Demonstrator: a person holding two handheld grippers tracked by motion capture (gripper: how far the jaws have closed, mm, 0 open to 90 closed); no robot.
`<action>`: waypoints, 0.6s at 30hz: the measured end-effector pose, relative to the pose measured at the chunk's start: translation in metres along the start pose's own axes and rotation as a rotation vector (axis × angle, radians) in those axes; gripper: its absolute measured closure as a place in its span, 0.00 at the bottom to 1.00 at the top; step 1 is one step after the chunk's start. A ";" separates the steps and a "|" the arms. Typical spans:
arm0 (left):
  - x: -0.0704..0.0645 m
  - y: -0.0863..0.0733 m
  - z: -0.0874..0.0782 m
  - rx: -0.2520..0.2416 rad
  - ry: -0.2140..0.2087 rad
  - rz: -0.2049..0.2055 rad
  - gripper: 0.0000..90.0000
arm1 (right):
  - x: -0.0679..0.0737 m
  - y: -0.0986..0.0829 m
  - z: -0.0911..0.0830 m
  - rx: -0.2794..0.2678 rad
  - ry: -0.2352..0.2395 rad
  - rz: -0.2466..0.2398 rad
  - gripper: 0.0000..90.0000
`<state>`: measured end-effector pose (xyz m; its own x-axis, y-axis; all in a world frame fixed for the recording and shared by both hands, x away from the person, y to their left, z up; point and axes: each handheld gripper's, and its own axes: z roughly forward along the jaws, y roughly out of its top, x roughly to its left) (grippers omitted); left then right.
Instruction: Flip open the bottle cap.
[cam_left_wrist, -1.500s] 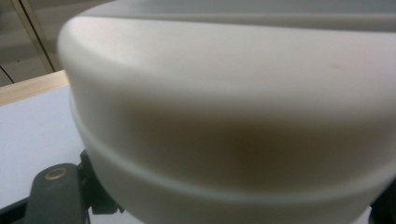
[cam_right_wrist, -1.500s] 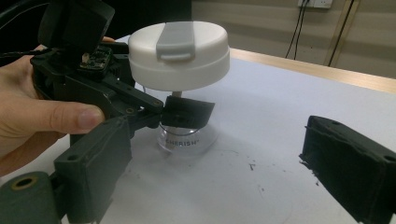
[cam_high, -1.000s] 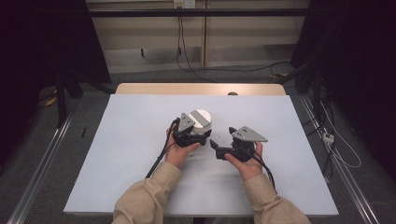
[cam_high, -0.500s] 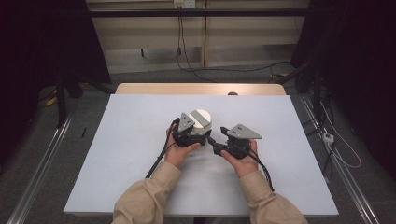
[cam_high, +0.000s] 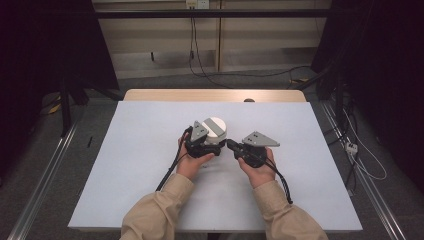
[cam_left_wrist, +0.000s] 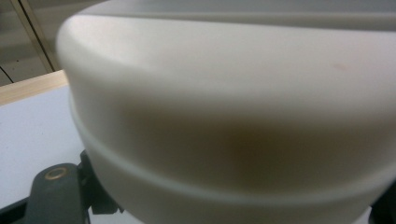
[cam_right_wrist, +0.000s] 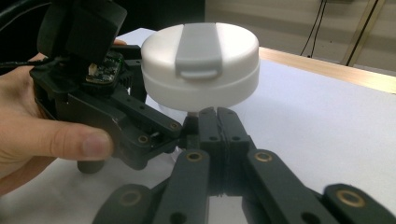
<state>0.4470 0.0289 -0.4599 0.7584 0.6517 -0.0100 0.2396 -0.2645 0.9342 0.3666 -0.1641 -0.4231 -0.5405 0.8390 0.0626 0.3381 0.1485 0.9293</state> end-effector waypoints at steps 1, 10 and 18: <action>0.000 0.000 0.000 0.000 0.000 0.000 0.21 | 0.000 0.001 0.001 0.003 -0.001 -0.004 1.00; -0.001 0.000 0.000 -0.006 0.001 -0.002 0.21 | 0.001 0.008 0.006 -0.001 0.011 0.003 1.00; -0.001 0.000 0.000 -0.005 0.002 -0.001 0.21 | 0.002 0.011 0.009 0.008 0.014 -0.005 1.00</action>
<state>0.4464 0.0280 -0.4601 0.7572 0.6531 -0.0101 0.2373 -0.2607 0.9358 0.3763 -0.1565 -0.4156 -0.5534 0.8306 0.0629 0.3411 0.1571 0.9268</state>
